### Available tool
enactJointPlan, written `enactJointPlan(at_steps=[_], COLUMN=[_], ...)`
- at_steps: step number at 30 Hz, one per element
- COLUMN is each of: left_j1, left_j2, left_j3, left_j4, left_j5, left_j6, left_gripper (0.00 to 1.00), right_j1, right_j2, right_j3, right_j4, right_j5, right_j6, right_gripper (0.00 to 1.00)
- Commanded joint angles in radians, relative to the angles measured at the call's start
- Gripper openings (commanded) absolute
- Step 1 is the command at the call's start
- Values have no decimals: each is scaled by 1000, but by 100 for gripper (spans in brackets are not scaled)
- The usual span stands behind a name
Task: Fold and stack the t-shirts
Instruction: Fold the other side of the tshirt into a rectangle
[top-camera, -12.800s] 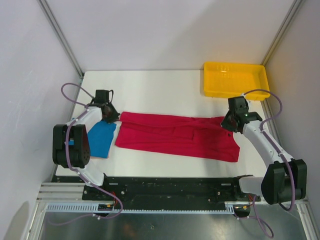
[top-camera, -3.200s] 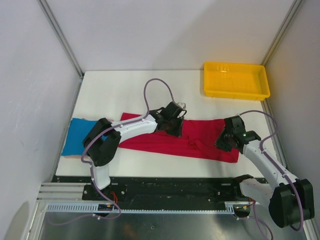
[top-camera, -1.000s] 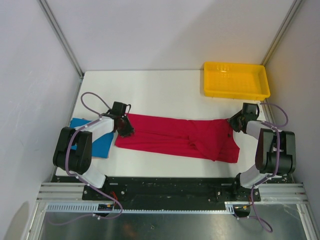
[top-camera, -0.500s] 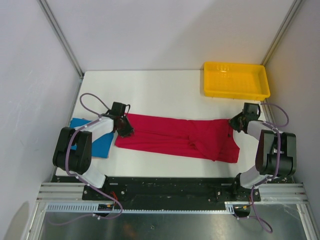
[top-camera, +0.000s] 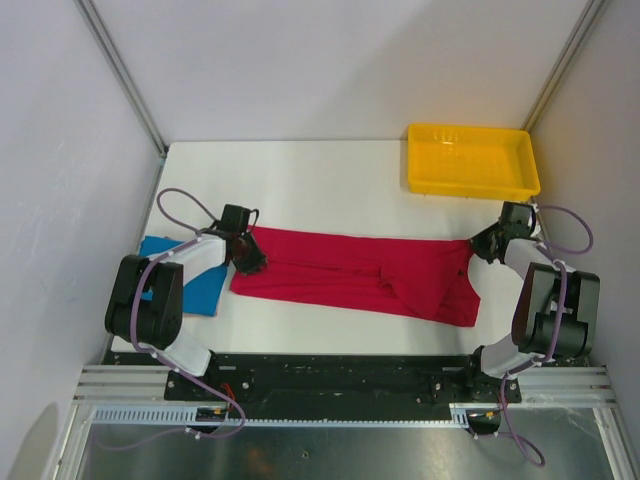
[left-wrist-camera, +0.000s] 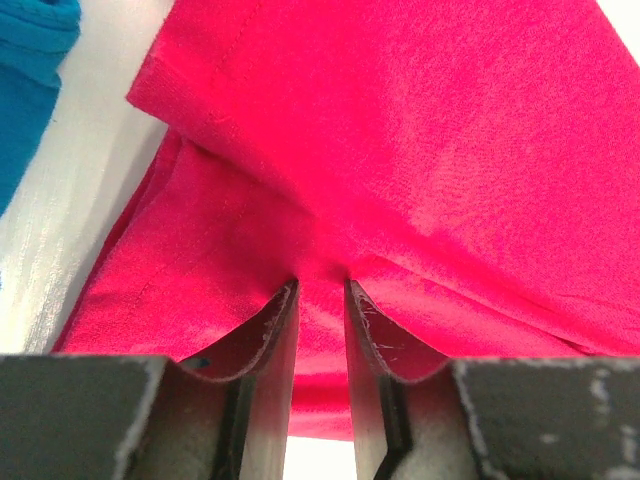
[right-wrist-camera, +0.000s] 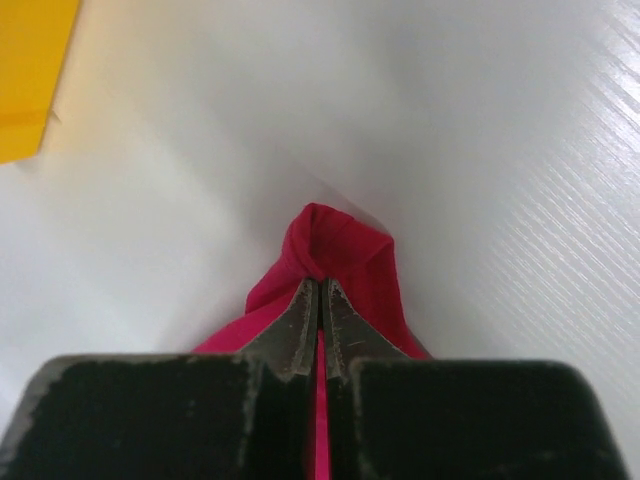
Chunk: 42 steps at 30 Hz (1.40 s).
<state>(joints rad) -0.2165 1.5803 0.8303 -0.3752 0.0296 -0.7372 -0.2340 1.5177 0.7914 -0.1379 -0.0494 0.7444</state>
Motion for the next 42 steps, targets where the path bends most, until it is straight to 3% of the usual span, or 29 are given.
enactJointPlan(at_steps=[1,7,13,17,27,34,42], left_j1=[20,21,20,21,44,71,76], left_j2=[10,1,-63,-107,-25,53,-44], left_j3=[-23,-13,24,41,82,87,60], left_j4=[-7,-5,-9,-17,-21,-23,-27], left_j5=[-62,-49,-57,-113,-244,-291,-301], left_j6=[-4,9,40,55,40,39,59], left_gripper=[30,31,33,33,33,26,24], right_j1=[-16,-18,-15,5,108,145,146], right_j2=[7,26,-24,-61,-93,-121,-222], right_j3=[41,68,123,140,140,107,40], right_j4=[-19,-62,-170,-234,-286,-303,-367], right_j5=[43,47,49,49,49,10,-10], right_j6=[-31,-49,-76,-85,-81,-73,-75], right_gripper=[0,2,27,35,36,36,36])
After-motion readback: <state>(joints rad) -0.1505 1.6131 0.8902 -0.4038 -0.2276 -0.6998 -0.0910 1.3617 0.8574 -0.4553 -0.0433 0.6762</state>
